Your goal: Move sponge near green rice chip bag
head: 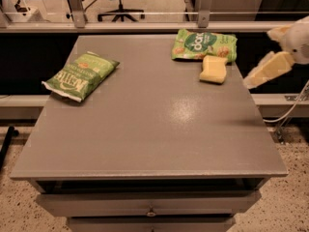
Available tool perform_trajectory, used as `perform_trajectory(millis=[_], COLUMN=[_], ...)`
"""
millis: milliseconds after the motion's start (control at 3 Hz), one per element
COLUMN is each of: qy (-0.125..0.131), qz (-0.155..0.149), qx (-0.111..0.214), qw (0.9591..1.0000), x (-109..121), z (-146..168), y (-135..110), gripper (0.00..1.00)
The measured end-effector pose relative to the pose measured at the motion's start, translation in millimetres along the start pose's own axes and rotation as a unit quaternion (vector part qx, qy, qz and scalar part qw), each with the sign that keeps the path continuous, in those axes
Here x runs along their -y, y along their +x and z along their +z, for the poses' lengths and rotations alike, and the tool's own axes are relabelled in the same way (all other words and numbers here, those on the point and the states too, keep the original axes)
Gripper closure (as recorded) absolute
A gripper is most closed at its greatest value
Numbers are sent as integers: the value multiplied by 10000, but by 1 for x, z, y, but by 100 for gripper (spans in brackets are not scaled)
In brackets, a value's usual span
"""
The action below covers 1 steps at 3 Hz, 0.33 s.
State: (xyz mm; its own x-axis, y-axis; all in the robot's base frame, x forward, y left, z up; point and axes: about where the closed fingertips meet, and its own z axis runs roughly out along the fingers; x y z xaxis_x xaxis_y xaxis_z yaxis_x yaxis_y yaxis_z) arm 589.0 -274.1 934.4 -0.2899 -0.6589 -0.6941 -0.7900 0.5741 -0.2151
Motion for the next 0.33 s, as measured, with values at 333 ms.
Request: perform_trajectory(millis=[333], qy=[116], qz=[-159], qx=[84], qw=[9998], x=[1], z=[-23], y=[19], gripper=[0])
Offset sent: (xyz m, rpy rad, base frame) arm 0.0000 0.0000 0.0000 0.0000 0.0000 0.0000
